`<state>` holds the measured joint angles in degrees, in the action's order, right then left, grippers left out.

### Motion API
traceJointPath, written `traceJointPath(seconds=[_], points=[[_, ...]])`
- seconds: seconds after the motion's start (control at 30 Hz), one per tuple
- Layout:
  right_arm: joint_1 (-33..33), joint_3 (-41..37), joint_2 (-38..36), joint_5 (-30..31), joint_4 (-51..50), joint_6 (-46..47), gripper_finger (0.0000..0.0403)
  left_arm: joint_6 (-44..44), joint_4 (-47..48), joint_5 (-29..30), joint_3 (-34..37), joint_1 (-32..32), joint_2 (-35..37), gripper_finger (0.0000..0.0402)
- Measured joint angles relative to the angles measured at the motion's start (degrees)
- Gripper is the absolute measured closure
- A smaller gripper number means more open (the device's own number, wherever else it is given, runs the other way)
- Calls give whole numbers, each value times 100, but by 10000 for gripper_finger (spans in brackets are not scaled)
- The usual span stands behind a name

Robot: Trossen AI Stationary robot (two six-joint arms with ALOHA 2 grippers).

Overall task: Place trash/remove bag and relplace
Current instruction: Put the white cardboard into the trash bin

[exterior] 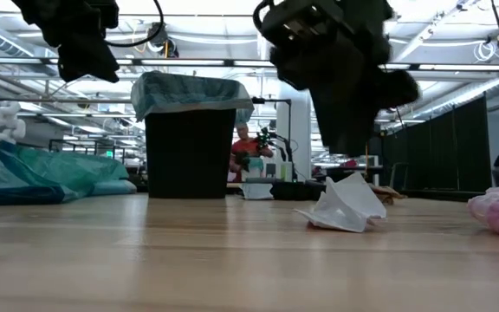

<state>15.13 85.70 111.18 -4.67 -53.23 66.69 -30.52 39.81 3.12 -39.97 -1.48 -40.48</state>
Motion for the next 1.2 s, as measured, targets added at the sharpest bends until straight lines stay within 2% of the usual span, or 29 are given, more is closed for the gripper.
traceJointPath(seconds=[0.17, 0.43, 0.53, 0.63, 0.7, 0.73, 0.97, 1.2], points=[[263, -523, 0, 63, 684, 769, 215, 0, 33, -1, 2, 0, 1, 281], [377, -1334, -9, 385, 1495, 1074, 222, -4, 28, -154, 1, -2, 1, 281], [342, -1585, -50, 354, 1884, 1074, 254, -4, 22, -154, 2, 0, -1, 281], [291, -1651, -51, 279, 2044, 877, 321, -21, 16, -154, 2, 0, 1, 281], [247, -1529, -35, 269, 2029, 638, 376, -37, 14, -154, 2, -1, 1, 281], [214, -1436, -33, 278, 2059, 483, 388, -54, 13, -154, 1, 0, 0, 281], [-367, -703, -390, 703, 1460, -619, 400, -55, -22, -145, 1, 0, -1, 281], [-1295, 377, -724, 797, 550, -2256, 402, -63, -189, -132, 2, -2, -1, 281]])
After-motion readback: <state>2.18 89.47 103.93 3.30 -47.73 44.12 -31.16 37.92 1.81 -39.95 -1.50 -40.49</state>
